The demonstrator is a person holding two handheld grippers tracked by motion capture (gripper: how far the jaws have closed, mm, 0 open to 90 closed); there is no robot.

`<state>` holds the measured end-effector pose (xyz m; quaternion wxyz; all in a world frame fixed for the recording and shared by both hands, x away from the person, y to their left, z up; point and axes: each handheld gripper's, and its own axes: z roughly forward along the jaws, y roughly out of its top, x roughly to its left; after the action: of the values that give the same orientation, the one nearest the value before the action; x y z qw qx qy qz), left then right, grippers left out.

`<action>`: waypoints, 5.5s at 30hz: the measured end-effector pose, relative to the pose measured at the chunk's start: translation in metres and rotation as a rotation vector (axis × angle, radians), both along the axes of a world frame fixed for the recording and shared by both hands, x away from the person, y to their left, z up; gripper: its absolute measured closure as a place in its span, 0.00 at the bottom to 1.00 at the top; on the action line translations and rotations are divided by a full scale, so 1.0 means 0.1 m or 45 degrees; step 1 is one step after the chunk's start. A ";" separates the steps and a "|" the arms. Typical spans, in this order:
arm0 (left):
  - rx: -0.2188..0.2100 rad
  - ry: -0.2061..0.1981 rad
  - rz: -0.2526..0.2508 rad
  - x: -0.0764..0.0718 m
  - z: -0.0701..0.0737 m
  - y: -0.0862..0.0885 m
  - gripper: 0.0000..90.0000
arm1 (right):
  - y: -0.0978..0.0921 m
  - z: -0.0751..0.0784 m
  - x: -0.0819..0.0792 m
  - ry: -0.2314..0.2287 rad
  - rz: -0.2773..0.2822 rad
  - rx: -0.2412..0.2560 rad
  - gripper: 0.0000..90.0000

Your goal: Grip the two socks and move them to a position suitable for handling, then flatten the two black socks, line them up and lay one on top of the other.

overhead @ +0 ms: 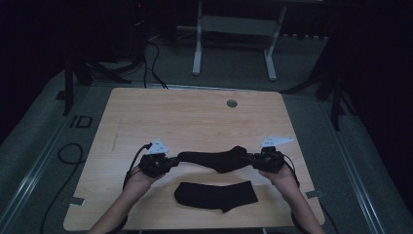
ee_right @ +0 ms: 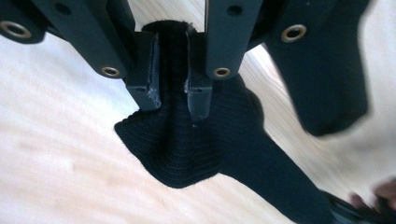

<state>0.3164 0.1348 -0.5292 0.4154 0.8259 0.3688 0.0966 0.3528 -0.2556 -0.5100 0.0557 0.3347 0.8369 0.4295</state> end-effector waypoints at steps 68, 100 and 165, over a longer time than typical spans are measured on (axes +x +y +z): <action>0.105 0.121 0.041 0.39 -0.33 -0.31 0.99 | 0.12 -0.44 0.44 -0.016 -0.142 -0.260 0.92; 0.048 0.220 -0.065 -0.48 -0.25 -0.06 0.58 | -0.12 -0.40 -0.60 0.089 -0.075 -0.219 0.62; 0.052 0.122 0.084 0.34 -0.14 -0.01 0.97 | 0.08 -0.25 0.41 0.025 -0.192 -0.213 0.94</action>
<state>0.3502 0.1337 -0.5436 0.3770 0.8253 0.4132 0.0781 0.3934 -0.2478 -0.5346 0.1074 0.3953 0.8427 0.3495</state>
